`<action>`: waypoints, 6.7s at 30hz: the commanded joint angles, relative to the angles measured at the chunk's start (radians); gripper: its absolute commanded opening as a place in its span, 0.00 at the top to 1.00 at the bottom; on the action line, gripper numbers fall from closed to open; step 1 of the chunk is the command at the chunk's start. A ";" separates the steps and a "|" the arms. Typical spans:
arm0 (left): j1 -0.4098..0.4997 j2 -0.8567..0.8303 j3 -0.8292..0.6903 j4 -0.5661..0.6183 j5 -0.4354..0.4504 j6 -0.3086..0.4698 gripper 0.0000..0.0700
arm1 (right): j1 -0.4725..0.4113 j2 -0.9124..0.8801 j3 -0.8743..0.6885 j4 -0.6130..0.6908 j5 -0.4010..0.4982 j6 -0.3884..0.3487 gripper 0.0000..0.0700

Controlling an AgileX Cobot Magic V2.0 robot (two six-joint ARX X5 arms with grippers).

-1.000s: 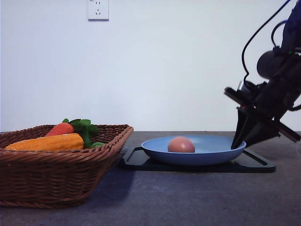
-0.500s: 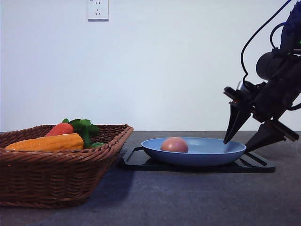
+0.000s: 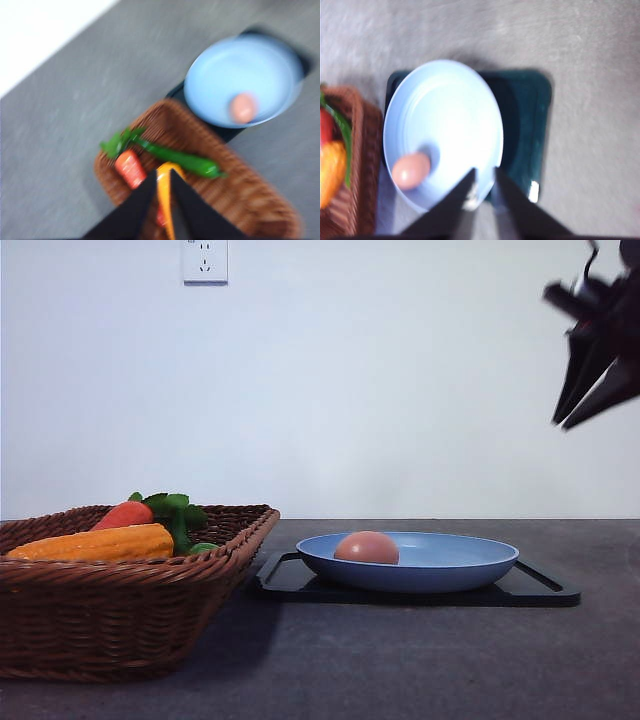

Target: Transfer egg from basket to plate and serve

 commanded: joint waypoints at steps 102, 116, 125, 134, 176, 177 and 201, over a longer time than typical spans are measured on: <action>0.800 -1.209 -1.423 0.789 0.327 -0.081 1.00 | 0.434 -0.825 -1.028 0.947 0.474 -0.009 1.00; 0.800 -1.209 -1.423 0.790 0.327 -0.081 1.00 | 0.434 -0.830 -1.028 0.941 0.477 -0.011 1.00; 0.800 -1.209 -1.423 0.789 0.327 -0.081 1.00 | 0.384 -1.194 -1.043 0.852 0.582 -0.209 1.00; 0.800 -1.209 -1.423 0.789 0.327 -0.081 1.00 | 0.194 -1.479 -1.091 0.842 0.562 -0.236 1.00; 0.800 -1.209 -1.423 0.789 0.327 -0.081 1.00 | 0.049 -1.558 -1.344 0.715 0.418 -0.025 1.00; 0.800 -1.209 -1.423 0.789 0.327 -0.081 1.00 | 0.049 -1.558 -1.344 0.714 0.418 -0.025 1.00; 0.800 -1.209 -1.423 0.789 0.327 -0.081 1.00 | 0.049 -1.558 -1.344 0.715 0.418 -0.025 1.00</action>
